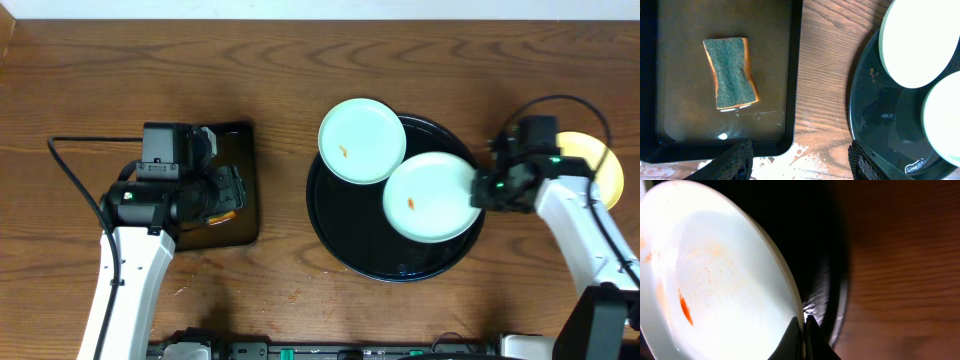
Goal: Clean dirty plates on tray and stack at the side
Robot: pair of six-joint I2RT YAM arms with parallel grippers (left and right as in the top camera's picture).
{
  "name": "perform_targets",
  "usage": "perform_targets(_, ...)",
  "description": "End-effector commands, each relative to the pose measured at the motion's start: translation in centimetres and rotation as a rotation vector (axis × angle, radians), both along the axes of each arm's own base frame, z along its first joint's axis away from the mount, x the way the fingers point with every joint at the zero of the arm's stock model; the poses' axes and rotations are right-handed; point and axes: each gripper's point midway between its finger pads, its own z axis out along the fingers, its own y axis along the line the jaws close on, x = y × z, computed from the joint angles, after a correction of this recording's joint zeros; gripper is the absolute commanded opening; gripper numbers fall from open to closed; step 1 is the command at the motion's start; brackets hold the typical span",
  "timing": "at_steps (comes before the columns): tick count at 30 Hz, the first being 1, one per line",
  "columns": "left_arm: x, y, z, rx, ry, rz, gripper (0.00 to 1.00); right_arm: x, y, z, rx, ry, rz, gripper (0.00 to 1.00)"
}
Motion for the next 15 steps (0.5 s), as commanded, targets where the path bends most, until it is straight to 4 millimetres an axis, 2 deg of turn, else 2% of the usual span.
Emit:
perform_targets(1,0.0,0.0,0.2,0.010,-0.004,-0.017,0.63,-1.1,0.7,-1.2,-0.102,0.046,-0.023,0.01)
perform_targets(10,-0.2,0.0,0.1,0.018,0.005,-0.022,0.63,-1.1,2.7,-4.3,-0.128,0.026,0.002,0.01)
perform_targets(15,-0.3,1.4,-0.6,0.090,0.018,0.010,0.63,-1.0,2.9,-5.9,-0.120,0.036,0.011,0.01)
